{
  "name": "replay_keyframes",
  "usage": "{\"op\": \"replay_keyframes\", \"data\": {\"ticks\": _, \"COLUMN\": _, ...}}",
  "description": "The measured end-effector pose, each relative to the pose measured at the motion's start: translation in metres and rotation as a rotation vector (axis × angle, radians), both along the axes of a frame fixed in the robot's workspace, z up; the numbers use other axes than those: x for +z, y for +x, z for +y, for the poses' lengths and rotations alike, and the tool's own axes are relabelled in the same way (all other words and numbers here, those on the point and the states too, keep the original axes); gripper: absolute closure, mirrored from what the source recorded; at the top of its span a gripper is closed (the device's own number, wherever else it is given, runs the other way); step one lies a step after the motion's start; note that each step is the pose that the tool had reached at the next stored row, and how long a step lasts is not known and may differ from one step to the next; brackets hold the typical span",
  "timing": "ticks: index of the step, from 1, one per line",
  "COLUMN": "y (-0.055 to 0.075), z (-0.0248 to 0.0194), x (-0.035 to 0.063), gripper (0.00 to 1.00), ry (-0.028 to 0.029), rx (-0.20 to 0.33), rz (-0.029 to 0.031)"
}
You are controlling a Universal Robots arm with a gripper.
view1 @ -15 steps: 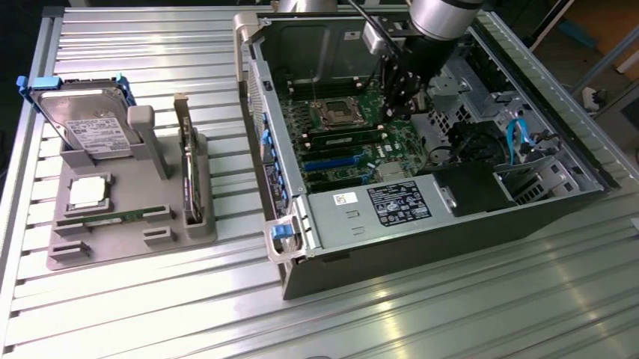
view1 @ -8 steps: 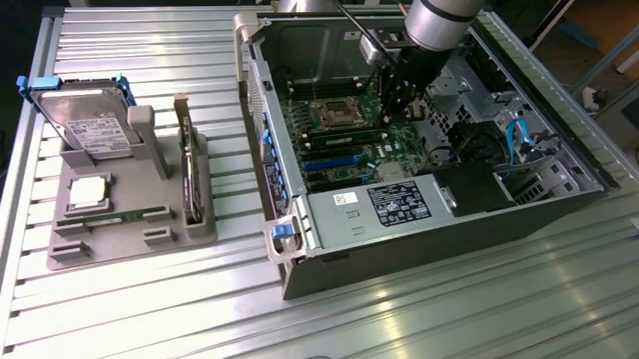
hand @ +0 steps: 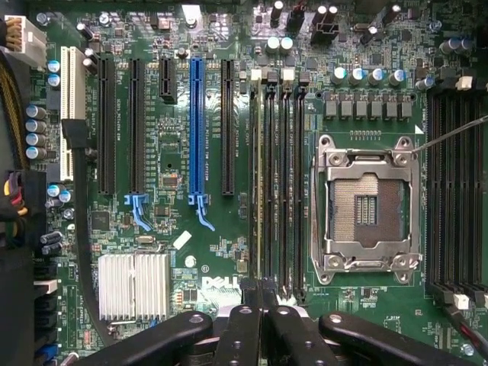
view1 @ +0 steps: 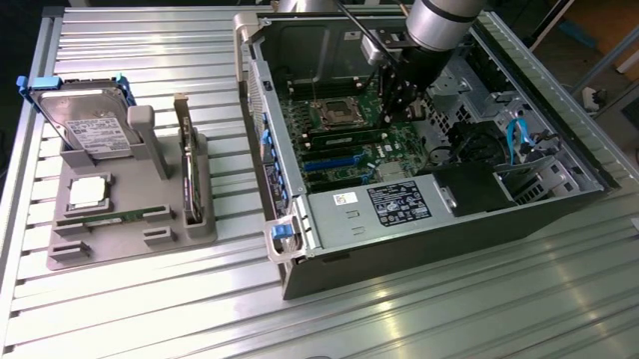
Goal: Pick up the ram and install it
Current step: 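Press down the ram until it locks into place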
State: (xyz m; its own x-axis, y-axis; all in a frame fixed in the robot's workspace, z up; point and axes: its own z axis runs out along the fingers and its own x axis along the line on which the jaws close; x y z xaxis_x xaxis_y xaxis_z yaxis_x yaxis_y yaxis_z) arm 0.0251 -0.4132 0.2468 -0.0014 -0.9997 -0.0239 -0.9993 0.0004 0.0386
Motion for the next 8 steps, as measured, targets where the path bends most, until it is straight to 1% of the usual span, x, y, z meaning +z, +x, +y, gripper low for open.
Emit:
{"op": "replay_keyframes", "data": {"ticks": 4, "y": 0.0012, "z": -0.0001, "x": -0.0003, "gripper": 0.89, "ry": 0.0001, "rx": 0.000, "rz": -0.0001}}
{"op": "replay_keyframes", "data": {"ticks": 8, "y": 0.0013, "z": -0.0001, "x": -0.0062, "gripper": 0.89, "ry": 0.0000, "rx": 0.000, "rz": 0.0000}}
